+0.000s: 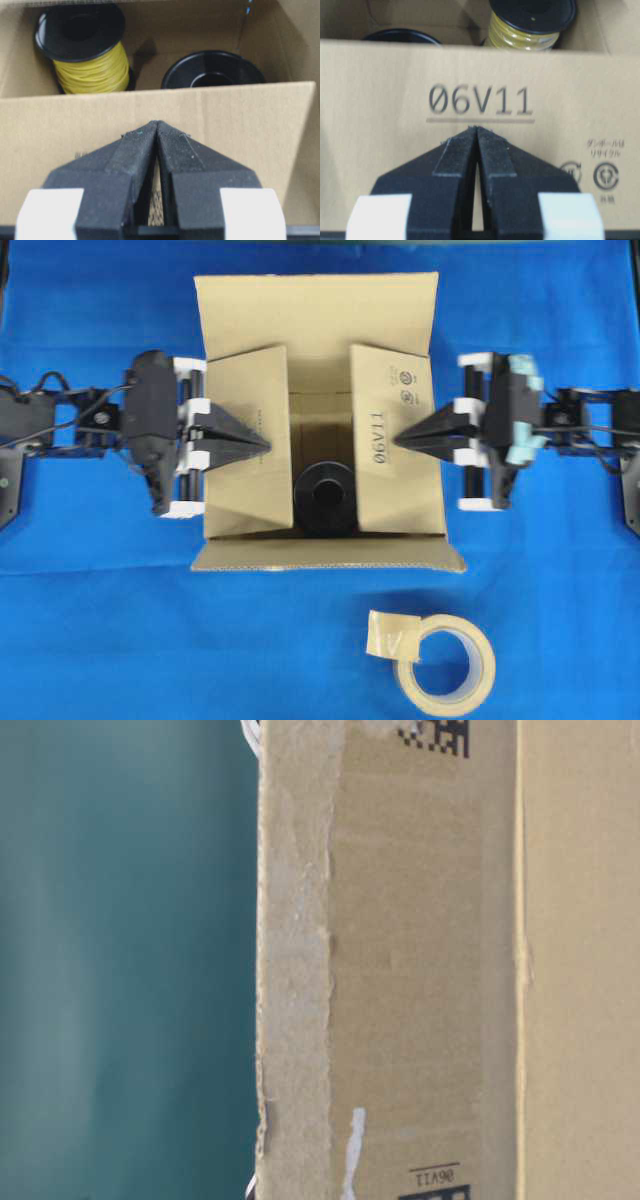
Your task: Close the cardboard box.
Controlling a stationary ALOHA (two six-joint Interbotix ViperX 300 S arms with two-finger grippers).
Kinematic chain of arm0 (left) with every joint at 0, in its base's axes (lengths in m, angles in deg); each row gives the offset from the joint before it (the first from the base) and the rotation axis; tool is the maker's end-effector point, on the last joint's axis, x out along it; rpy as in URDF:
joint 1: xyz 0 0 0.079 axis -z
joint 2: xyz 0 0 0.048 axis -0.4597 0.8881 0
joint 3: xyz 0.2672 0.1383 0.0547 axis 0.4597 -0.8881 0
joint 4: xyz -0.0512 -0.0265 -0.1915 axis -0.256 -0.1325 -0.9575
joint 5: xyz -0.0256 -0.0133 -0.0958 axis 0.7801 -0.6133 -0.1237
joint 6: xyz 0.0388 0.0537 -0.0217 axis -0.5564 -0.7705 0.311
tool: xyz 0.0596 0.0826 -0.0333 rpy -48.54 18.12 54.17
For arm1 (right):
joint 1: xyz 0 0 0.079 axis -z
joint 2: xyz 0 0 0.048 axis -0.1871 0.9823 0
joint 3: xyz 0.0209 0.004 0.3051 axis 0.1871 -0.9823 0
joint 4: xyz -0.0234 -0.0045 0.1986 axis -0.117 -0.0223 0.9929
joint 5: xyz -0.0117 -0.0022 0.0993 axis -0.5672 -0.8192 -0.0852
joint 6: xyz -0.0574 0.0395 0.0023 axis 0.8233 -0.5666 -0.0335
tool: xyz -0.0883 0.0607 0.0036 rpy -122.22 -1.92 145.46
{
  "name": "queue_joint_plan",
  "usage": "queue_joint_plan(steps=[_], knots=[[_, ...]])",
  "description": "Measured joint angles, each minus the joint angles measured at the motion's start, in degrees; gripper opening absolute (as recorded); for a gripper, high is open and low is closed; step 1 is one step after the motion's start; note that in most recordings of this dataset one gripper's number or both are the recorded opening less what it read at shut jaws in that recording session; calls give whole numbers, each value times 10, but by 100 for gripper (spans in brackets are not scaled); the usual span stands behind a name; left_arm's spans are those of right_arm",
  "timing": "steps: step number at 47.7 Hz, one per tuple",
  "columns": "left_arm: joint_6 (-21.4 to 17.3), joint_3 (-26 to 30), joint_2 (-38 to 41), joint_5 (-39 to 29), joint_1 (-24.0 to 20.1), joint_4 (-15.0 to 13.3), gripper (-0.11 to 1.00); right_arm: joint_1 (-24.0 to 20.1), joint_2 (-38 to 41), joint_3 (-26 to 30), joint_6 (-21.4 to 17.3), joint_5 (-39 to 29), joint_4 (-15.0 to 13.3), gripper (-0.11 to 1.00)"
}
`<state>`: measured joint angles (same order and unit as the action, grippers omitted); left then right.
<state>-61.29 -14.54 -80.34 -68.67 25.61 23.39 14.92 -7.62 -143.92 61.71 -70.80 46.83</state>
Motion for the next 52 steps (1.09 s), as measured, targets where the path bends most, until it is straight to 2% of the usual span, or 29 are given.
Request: queue_joint_plan(steps=[12, 32, 41, 52], knots=[[-1, 11, 41, -4, -4, 0, 1, 0, 74, 31, 0, 4, 1, 0], [-1, 13, 52, 4, -7, 0, 1, 0, 82, 35, 0, 6, 1, 0], [-4, 48, 54, 6, -12, 0, 1, 0, 78, 35, 0, 6, 1, 0], [-46, 105, 61, 4, -46, 1, 1, 0, 75, 36, 0, 6, 1, 0]])
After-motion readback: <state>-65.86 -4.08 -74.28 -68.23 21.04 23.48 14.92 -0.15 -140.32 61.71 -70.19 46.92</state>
